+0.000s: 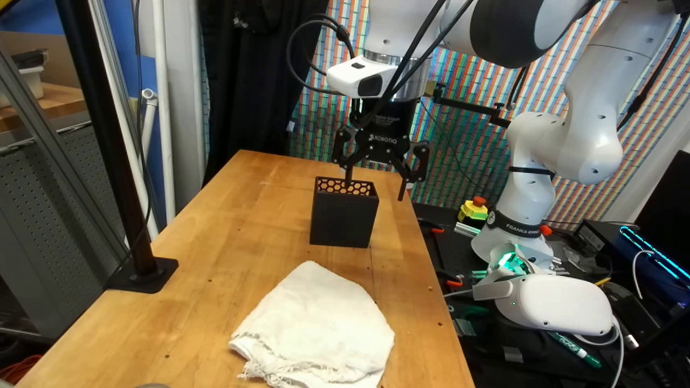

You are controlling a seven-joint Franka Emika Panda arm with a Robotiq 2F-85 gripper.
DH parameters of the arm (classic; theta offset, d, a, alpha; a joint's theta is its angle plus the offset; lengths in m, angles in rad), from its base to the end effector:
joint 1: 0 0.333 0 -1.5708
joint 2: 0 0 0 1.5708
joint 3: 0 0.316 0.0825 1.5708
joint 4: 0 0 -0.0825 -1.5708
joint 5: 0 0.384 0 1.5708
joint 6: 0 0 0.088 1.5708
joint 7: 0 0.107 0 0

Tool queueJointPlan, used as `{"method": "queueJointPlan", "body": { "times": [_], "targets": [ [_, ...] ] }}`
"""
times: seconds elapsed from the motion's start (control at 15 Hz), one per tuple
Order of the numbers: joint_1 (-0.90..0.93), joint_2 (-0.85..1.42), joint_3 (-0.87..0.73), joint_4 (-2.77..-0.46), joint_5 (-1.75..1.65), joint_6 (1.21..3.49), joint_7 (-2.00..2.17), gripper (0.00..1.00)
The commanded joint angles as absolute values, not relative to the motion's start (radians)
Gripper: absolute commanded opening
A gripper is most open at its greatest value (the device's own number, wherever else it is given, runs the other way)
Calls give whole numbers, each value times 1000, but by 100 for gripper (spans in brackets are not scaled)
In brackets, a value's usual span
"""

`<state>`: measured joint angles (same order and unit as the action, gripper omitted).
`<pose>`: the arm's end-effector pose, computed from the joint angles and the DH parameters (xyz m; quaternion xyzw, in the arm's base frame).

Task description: Place the white towel inside the black basket

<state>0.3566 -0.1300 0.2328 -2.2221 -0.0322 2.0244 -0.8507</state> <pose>0.4122 0.2755 0.4229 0.7469 0.6633 -0.0392 0.0242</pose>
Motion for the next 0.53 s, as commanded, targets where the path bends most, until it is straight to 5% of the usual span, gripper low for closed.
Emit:
{"method": "queueJointPlan", "body": {
  "times": [0.0, 0.47],
  "targets": [
    [366, -55, 266, -2179, -45, 2084, -995, 100],
    [373, 209, 353, -2002, -140, 2187, -1210, 100]
  ]
}}
